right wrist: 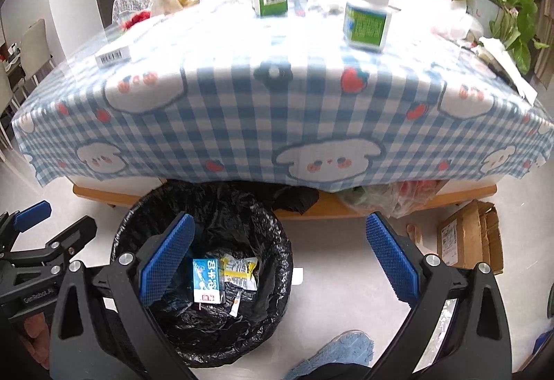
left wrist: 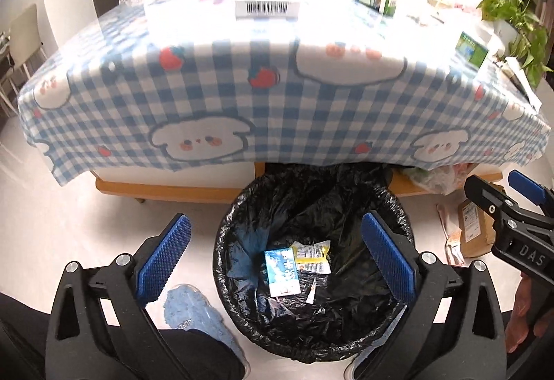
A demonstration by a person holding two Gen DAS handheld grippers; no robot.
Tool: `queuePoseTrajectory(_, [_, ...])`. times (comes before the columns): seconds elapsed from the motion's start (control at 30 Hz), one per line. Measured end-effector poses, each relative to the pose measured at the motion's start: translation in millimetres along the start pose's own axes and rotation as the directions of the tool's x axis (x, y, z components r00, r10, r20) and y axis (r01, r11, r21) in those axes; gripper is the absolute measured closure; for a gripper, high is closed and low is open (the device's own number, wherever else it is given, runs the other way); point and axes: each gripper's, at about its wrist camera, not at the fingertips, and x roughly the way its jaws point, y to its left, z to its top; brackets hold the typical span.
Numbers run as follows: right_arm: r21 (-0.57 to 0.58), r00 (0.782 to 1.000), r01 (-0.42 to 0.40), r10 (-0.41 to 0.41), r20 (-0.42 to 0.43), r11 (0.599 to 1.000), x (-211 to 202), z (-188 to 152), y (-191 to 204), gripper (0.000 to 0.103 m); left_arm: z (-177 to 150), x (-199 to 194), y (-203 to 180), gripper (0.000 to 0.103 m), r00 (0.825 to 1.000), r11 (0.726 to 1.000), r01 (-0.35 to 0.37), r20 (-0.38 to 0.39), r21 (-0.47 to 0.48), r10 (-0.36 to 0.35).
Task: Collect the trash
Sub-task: 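Grasp the Acarbose Tablets box with the left tool while the right tool grasps the white pill bottle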
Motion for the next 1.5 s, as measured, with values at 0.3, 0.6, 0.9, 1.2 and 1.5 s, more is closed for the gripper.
queuePoseTrajectory(0.3, [0.039,0.999,0.014,-0.015,0.036,0.999,-24,21,-9,0.008,24,-28,6,0.007,0.999,1.000,-0.025,0.031,-0.007,0.025])
queuePoseTrajectory(0.6, [0.026,0.996,0.034,-0.036,0.076,0.999,-45,47,-11,0.008,54,-47,13,0.007,0.999,0.999,-0.022,0.043,-0.025,0.023])
queuePoseTrajectory(0.9, [0.034,0.993,0.051,-0.055,0.106,0.998,-51,78,-21,0.008,91,-53,22,0.008,0.998,0.999,-0.018,0.052,-0.048,0.020])
queuePoseTrajectory(1.2, [0.059,0.991,0.067,-0.074,0.113,0.996,-35,119,-43,0.008,131,-36,22,0.006,0.998,1.000,-0.012,0.055,-0.028,0.014])
queuePoseTrajectory(1.5, [0.062,0.991,0.076,-0.082,0.103,0.995,-4,152,-56,0.008,175,-4,23,0.006,0.998,1.000,-0.016,0.059,-0.016,0.017])
